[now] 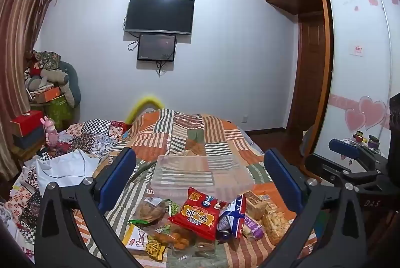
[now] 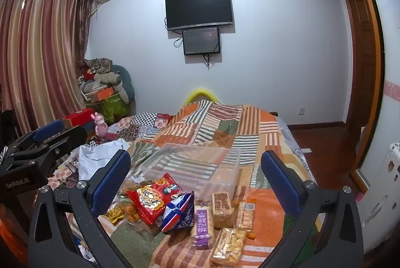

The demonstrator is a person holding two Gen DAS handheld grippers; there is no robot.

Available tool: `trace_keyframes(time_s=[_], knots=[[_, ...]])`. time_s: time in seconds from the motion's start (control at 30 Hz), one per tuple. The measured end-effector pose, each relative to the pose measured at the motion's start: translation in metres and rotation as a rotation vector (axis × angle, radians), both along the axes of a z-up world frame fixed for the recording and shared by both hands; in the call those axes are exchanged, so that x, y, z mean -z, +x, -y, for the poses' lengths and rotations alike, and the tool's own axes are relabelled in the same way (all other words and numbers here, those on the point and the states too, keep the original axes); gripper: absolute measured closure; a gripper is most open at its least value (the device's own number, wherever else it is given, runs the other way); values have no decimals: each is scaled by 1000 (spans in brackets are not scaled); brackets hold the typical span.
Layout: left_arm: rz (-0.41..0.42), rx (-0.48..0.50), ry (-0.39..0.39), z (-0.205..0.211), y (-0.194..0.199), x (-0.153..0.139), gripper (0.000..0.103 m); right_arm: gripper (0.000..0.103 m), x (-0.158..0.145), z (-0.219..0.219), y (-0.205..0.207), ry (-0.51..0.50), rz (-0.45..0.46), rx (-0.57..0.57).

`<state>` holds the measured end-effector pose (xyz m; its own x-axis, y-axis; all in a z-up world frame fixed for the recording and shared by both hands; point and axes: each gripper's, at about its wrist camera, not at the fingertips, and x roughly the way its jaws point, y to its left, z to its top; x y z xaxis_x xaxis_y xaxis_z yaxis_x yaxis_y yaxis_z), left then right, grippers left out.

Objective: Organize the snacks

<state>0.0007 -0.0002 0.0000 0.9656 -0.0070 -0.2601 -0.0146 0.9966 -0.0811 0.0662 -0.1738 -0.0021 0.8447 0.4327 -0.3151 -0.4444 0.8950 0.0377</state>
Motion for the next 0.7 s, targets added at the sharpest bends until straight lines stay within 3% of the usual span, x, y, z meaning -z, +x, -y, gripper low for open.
trace_keyframes(time_s=[0.7], knots=[[31,1,9,3,-3,-2,0,0,-5,1,-3,17,0,1]])
